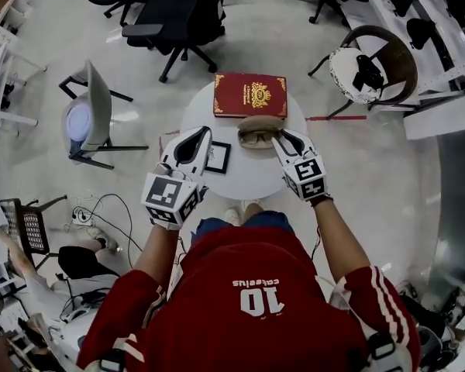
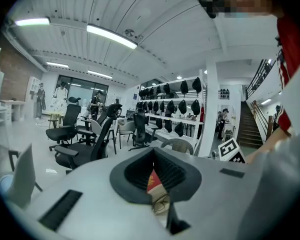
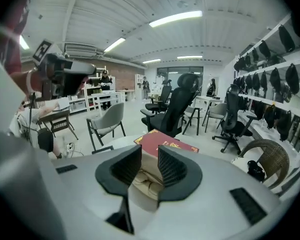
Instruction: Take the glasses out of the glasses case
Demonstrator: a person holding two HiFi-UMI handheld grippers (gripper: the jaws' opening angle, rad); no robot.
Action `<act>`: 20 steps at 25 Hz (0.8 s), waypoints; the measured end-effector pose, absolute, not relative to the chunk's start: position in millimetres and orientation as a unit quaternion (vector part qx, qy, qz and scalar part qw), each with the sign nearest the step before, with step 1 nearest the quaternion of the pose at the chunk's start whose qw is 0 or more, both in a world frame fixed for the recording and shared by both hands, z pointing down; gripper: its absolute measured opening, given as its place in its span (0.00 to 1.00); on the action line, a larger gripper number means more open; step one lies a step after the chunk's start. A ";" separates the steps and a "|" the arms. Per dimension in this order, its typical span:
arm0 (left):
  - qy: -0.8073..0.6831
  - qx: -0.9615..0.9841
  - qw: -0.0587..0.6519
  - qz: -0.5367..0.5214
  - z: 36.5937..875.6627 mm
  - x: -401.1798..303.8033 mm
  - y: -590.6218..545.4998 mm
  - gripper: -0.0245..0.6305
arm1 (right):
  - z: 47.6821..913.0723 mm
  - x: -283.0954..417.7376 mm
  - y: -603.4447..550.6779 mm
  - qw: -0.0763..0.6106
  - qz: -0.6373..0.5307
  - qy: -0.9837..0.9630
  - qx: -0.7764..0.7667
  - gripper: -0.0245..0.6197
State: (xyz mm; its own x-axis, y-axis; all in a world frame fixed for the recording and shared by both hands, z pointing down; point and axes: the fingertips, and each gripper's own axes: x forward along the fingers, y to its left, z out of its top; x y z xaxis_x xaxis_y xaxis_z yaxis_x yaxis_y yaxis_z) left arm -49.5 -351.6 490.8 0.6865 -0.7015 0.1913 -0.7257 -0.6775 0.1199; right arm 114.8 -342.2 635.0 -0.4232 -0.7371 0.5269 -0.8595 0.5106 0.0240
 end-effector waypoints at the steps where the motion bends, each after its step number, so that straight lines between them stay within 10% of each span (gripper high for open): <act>1: -0.391 0.913 0.094 0.066 492.2 -48.8 -353.3 0.05 | 642.6 114.1 -343.7 0.251 0.123 -0.835 0.474 0.19; 20: -0.413 0.898 0.128 0.088 551.1 -51.0 -363.1 0.05 | 792.4 105.9 -384.5 0.394 0.100 -0.826 0.392 0.19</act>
State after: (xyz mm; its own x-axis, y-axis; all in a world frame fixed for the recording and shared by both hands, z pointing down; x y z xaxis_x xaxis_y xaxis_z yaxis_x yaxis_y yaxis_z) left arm -51.0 -363.1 551.1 0.6440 -0.7184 0.2629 -0.7632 -0.6267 0.1571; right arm 105.9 -384.5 792.4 -0.3829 -0.5681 0.7285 -0.7251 0.6734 0.1441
